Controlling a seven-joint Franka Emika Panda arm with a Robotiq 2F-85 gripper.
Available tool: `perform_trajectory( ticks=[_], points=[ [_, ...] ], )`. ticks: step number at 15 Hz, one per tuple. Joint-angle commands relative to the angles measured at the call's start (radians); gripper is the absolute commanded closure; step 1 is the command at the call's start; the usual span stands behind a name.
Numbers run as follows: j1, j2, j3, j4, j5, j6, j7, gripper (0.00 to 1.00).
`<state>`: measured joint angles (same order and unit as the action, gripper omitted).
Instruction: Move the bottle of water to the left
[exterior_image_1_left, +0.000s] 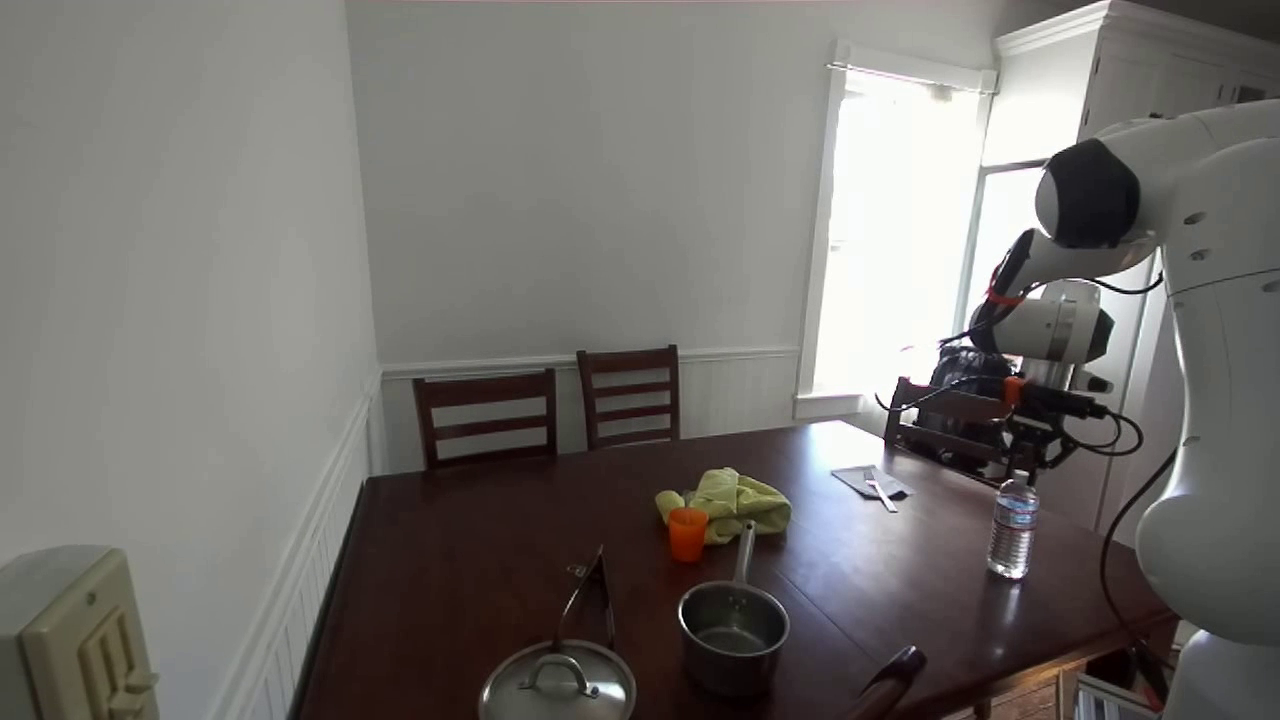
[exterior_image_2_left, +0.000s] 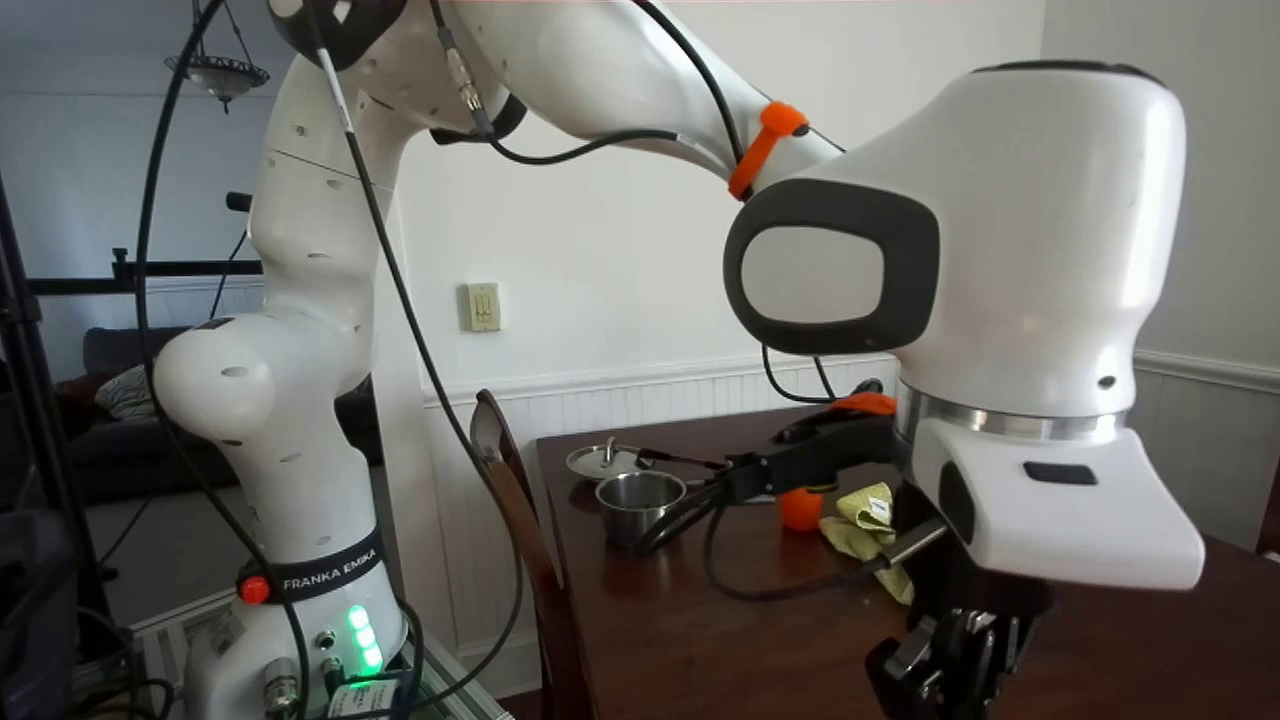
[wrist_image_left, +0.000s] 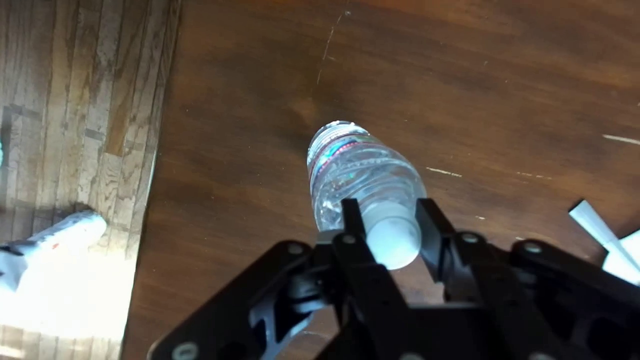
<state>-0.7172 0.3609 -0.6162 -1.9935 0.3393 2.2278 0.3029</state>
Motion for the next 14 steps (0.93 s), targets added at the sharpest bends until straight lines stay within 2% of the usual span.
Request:
perform_trajectory(
  ticks=[1,2,6,10,11,14],
  points=[
    [0.066,-0.224,-0.007,-0.124,-0.092,-0.013,-0.087,0.92],
    [0.070,-0.260,0.012,-0.142,-0.127,-0.010,-0.097,0.92],
    [0.160,-0.454,0.046,-0.243,-0.257,-0.018,-0.104,0.92],
    [0.216,-0.651,0.132,-0.344,-0.367,-0.063,-0.107,0.92],
    [0.200,-0.503,0.105,-0.267,-0.309,-0.040,-0.098,0.68],
    [0.214,-0.602,0.145,-0.323,-0.335,-0.057,-0.098,0.68]
  ],
)
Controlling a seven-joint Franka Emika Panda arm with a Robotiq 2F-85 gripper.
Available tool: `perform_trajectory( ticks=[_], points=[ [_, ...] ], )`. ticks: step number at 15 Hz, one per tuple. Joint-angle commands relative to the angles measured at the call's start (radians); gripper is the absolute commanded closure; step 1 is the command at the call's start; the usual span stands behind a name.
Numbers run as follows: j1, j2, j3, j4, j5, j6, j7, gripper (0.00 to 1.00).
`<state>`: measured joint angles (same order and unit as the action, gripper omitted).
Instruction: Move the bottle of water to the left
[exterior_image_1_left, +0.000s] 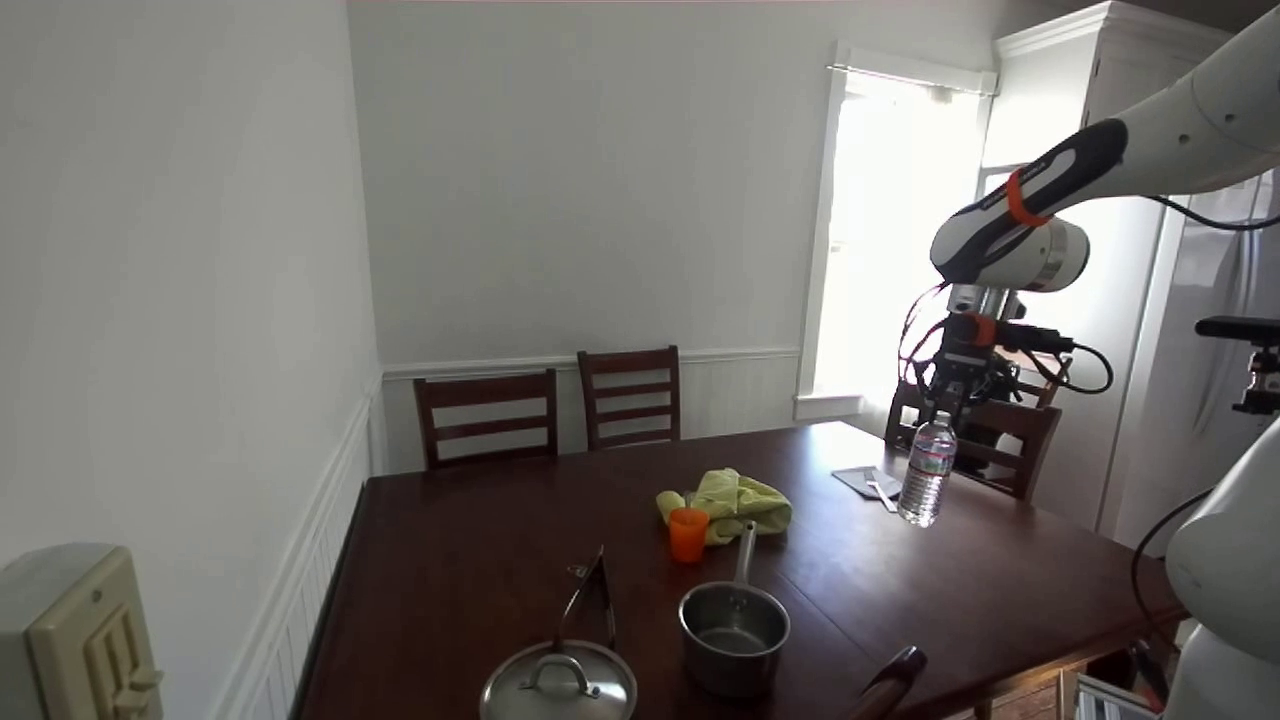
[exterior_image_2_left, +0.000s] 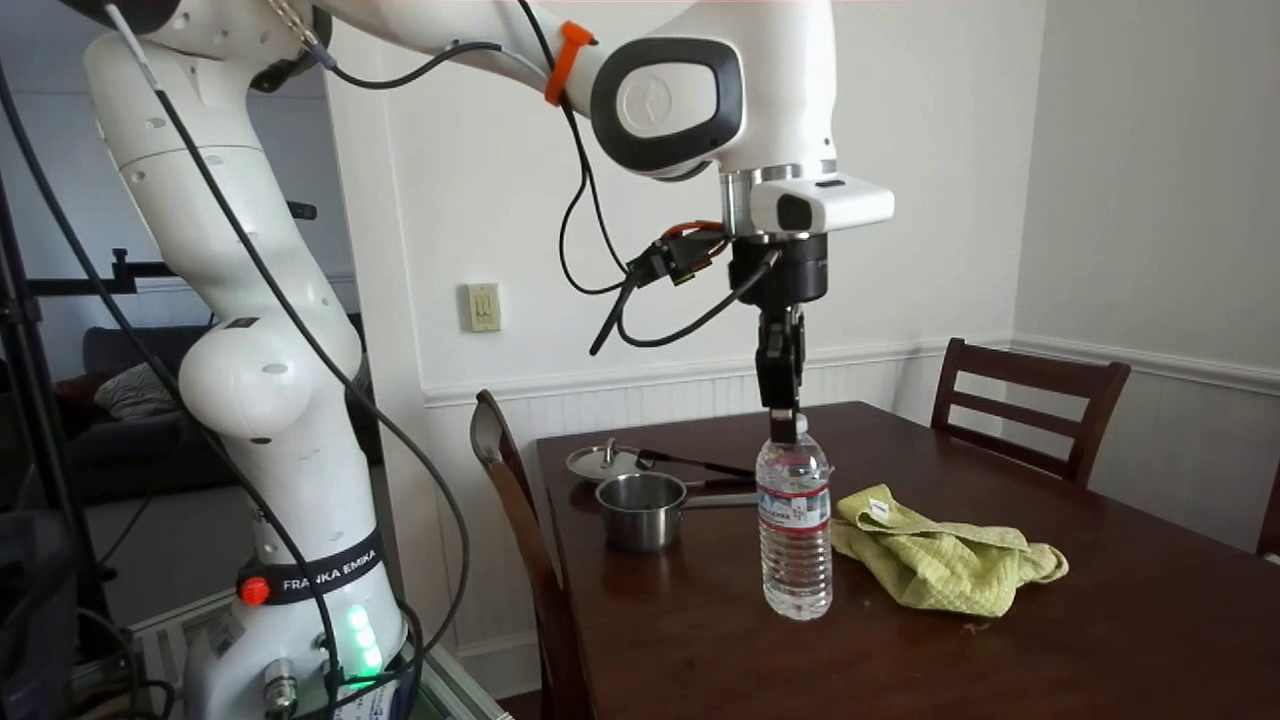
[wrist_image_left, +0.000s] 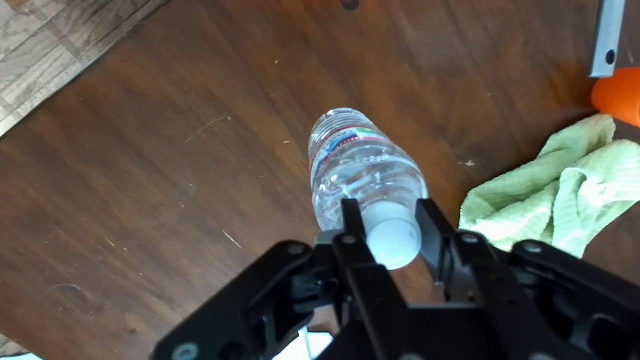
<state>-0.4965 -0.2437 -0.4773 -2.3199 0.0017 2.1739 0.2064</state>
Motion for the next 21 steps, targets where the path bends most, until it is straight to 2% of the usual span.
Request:
perform_trajectory(
  ticks=[1,6,7,8,10,11,13,16,21],
  points=[
    [-0.007,-0.009,0.007,-0.006,-0.001,-0.003,-0.002,0.68],
    [-0.010,-0.011,0.003,-0.011,-0.005,-0.003,-0.006,0.68],
    [-0.010,-0.011,0.003,-0.011,-0.005,-0.003,-0.006,0.92],
    [-0.004,-0.017,0.007,-0.019,0.004,0.024,-0.005,0.92],
    [0.038,0.038,0.019,0.047,0.039,0.092,-0.064,0.92],
    [0.071,0.086,0.040,0.116,0.054,0.096,-0.080,0.92],
    [0.111,0.105,0.079,0.167,0.036,0.099,-0.103,0.92],
    [0.181,0.138,0.155,0.271,0.004,0.063,-0.108,0.92],
    [0.302,0.242,0.266,0.482,0.037,0.002,-0.183,0.92]
  ],
)
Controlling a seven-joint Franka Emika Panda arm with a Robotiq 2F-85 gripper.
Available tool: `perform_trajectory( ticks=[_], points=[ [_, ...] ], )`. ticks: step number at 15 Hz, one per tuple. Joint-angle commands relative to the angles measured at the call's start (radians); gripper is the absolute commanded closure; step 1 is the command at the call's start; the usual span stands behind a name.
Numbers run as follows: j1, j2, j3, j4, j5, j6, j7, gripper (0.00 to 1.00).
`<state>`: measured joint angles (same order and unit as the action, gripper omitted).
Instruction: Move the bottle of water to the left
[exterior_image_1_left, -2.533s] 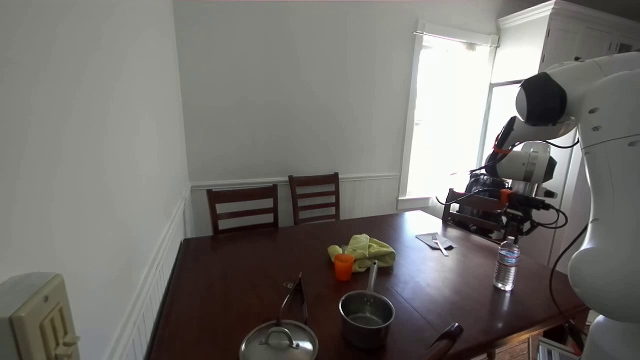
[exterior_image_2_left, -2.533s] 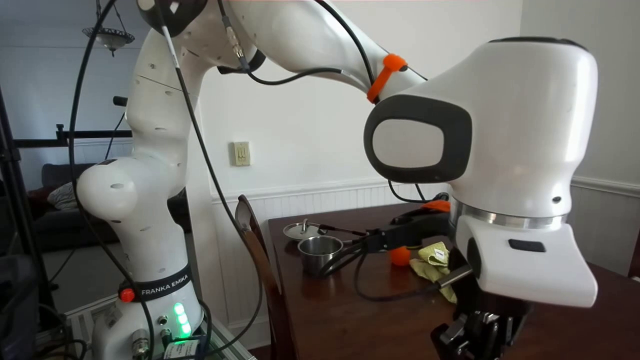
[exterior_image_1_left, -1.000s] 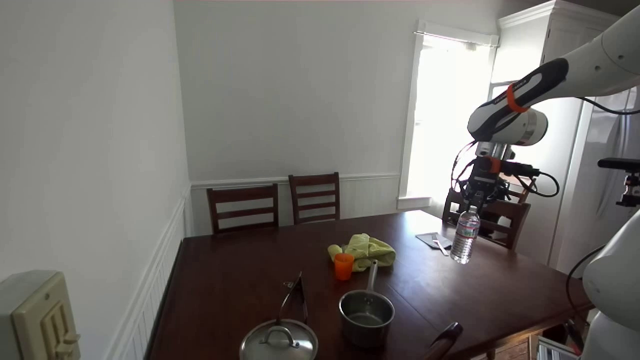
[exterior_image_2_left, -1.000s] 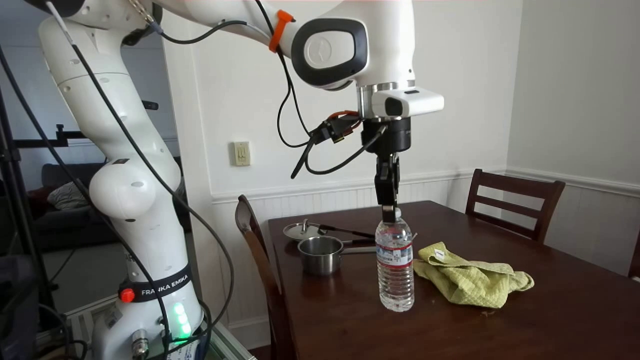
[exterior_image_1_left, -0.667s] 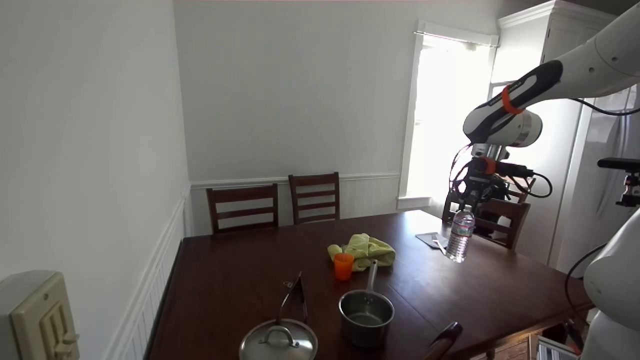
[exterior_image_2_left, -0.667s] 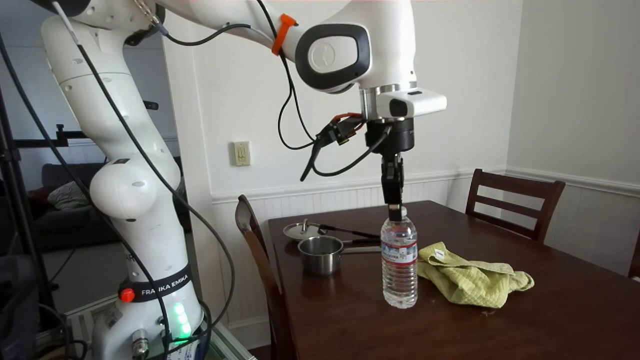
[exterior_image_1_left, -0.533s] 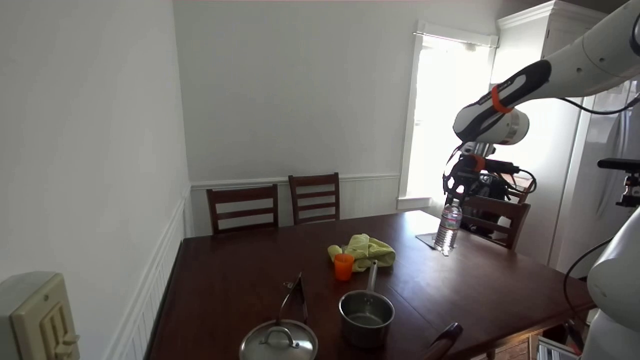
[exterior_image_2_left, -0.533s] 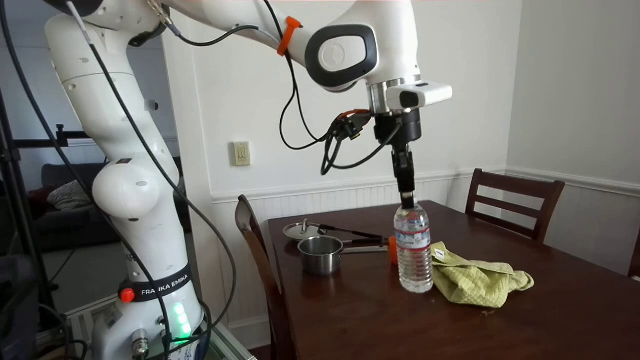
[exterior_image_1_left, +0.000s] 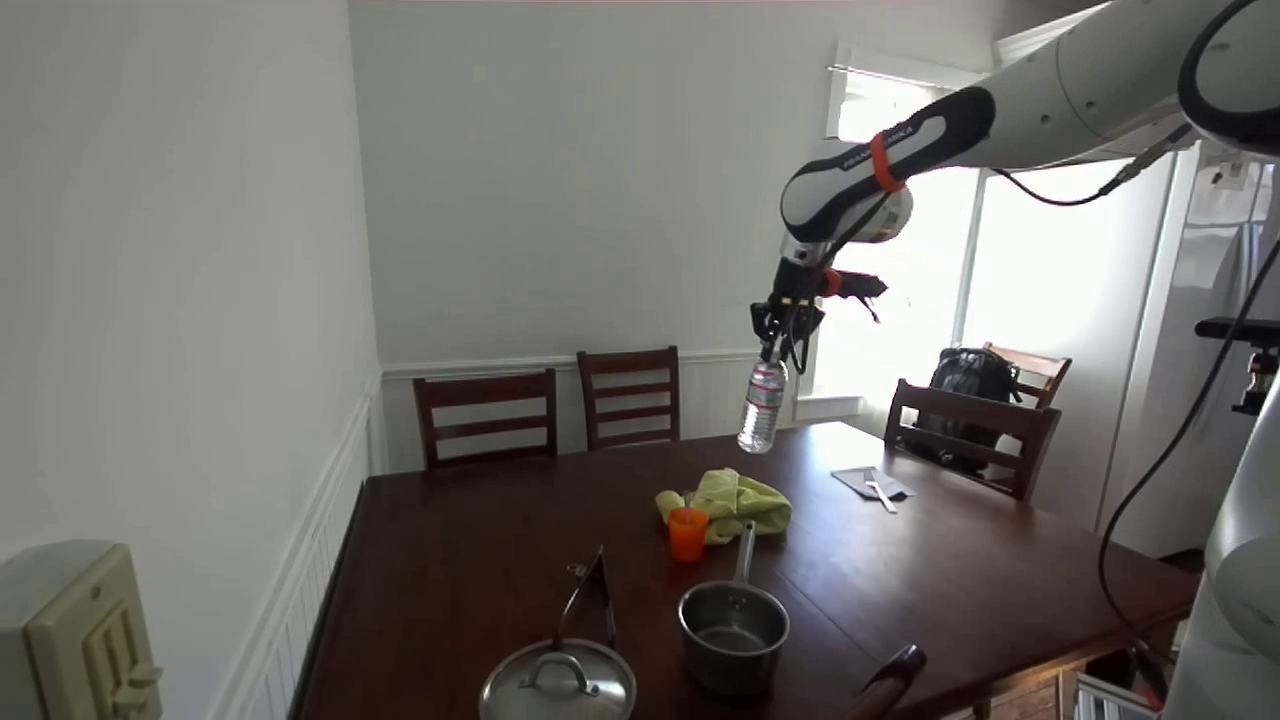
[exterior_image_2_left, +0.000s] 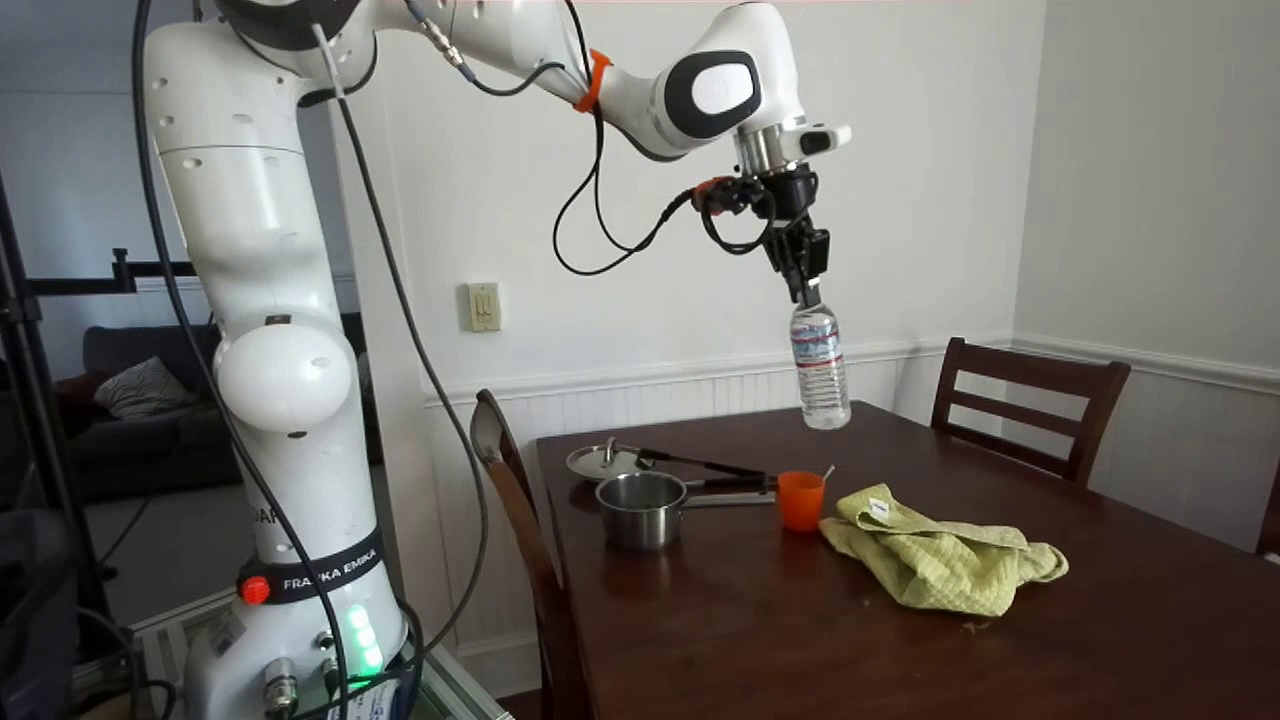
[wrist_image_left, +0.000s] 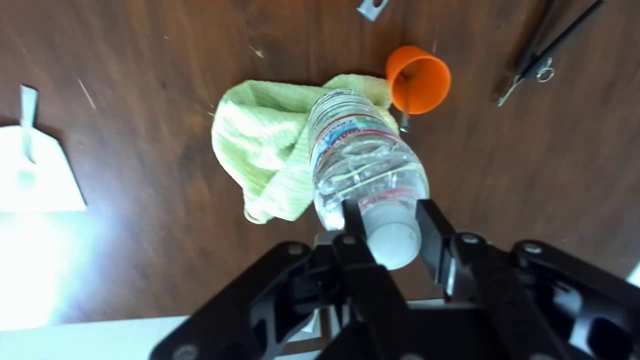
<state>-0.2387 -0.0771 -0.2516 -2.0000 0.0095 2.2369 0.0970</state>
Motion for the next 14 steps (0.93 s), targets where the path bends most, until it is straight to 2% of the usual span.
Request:
perform_trajectory(
  ticks=[1,6,7,8,14],
  points=[
    [0.066,0.098,0.062,0.207,0.033,-0.075,-0.092,0.92],
    [0.158,0.227,0.169,0.454,0.038,-0.160,-0.186,0.92],
    [0.144,0.156,0.152,0.308,0.004,-0.102,-0.118,0.92],
    [0.156,0.173,0.164,0.335,0.005,-0.110,-0.114,0.68],
    [0.142,0.182,0.153,0.314,0.003,-0.109,-0.112,0.68]
  ],
)
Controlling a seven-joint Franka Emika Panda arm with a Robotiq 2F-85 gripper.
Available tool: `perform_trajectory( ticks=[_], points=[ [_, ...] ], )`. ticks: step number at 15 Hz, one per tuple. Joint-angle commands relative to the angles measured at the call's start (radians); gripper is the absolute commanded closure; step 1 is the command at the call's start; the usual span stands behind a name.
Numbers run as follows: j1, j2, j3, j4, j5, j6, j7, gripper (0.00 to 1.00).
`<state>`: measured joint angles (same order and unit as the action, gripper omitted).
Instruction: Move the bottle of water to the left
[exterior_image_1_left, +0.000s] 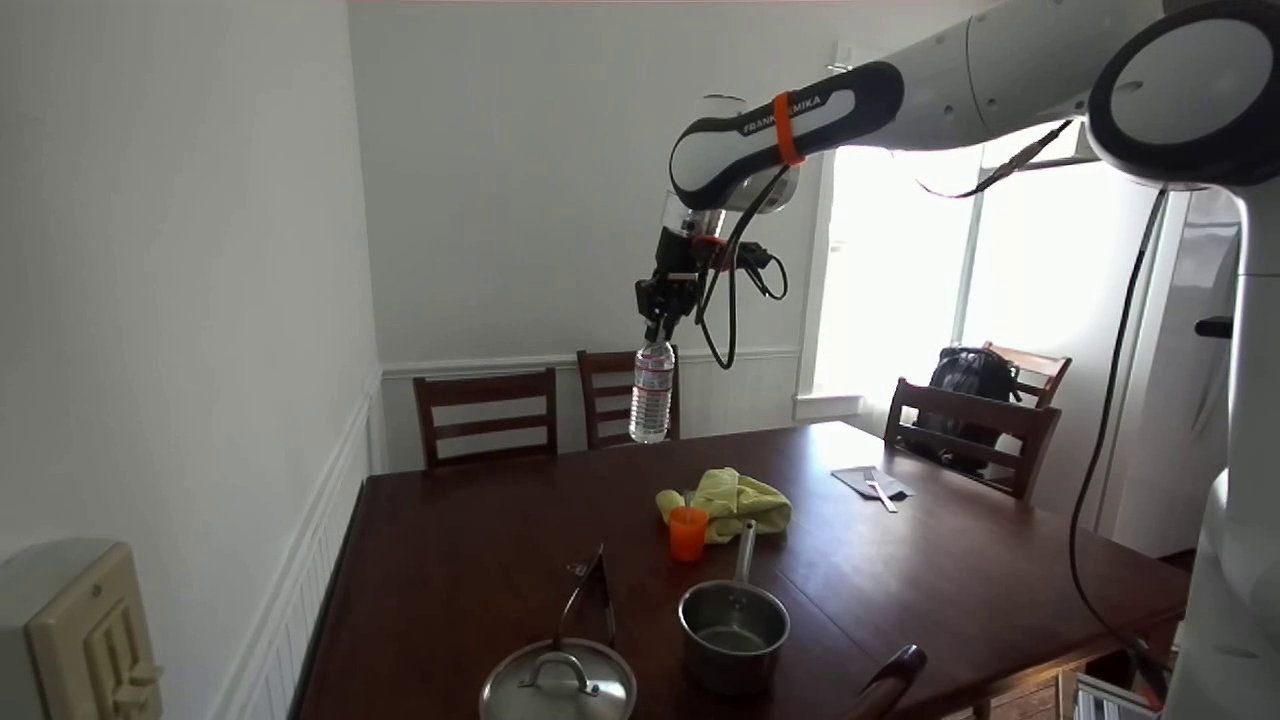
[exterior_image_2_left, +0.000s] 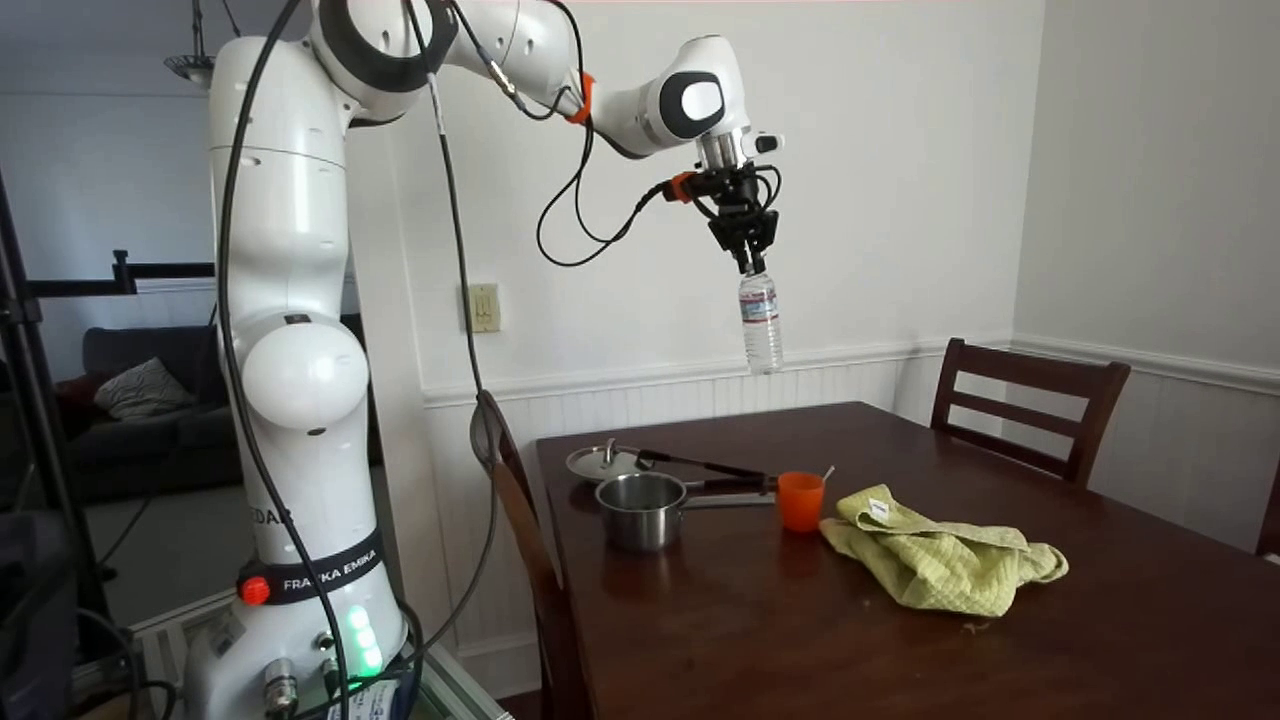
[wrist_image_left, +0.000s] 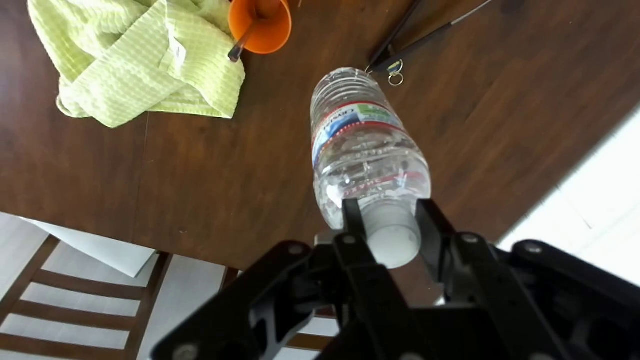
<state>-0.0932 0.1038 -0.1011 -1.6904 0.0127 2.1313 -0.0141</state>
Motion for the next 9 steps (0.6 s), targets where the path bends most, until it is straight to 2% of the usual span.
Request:
perform_trajectory(
  ticks=[1,2,3,6,9],
  points=[
    [-0.003,0.001,0.003,0.004,0.000,-0.004,0.000,0.68],
    [-0.002,0.001,0.003,0.004,0.000,-0.004,0.000,0.68],
    [-0.001,0.001,0.004,0.004,0.000,-0.004,0.000,0.92],
    [0.031,0.147,0.061,0.136,0.070,0.016,-0.104,0.92],
    [0.069,0.260,0.120,0.267,0.045,-0.010,-0.168,0.92]
  ],
)
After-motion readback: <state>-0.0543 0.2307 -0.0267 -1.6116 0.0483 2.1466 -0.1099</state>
